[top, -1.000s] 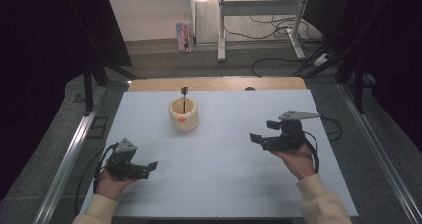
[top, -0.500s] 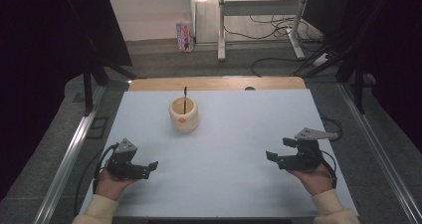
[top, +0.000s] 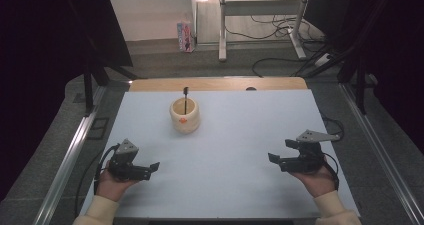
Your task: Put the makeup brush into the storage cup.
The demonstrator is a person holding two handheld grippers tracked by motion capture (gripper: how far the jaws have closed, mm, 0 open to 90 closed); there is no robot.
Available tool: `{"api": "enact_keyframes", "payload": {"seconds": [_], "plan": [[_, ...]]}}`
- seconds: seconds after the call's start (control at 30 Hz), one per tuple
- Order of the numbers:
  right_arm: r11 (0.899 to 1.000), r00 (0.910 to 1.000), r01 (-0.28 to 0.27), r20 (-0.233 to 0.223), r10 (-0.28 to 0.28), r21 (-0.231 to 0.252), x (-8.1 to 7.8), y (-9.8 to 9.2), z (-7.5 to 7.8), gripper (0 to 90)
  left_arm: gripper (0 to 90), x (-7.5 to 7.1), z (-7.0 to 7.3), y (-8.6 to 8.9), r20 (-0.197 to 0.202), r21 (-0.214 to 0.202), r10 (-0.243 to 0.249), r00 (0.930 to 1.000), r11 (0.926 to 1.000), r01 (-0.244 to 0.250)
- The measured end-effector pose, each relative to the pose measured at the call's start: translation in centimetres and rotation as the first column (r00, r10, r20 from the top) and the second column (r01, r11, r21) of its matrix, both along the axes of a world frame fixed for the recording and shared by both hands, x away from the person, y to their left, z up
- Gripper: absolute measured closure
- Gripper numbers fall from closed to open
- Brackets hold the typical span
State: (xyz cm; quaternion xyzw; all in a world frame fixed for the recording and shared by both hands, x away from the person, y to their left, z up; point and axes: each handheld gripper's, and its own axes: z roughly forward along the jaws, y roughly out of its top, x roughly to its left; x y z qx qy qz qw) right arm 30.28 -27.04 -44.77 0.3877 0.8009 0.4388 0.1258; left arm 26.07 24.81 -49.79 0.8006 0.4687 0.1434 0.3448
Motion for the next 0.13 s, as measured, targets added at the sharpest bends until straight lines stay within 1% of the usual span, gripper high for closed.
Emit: {"api": "enact_keyframes", "payload": {"seconds": [0.13], "plan": [[1.000, 1.0000, 0.001, 0.003, -0.001, 0.001, -0.01, -0.05, 0.04, 12.7, 2.9, 0.04, 0.01, 0.02, 0.000, 0.000, 0.002, 1.0000, 1.0000, -0.002]]}}
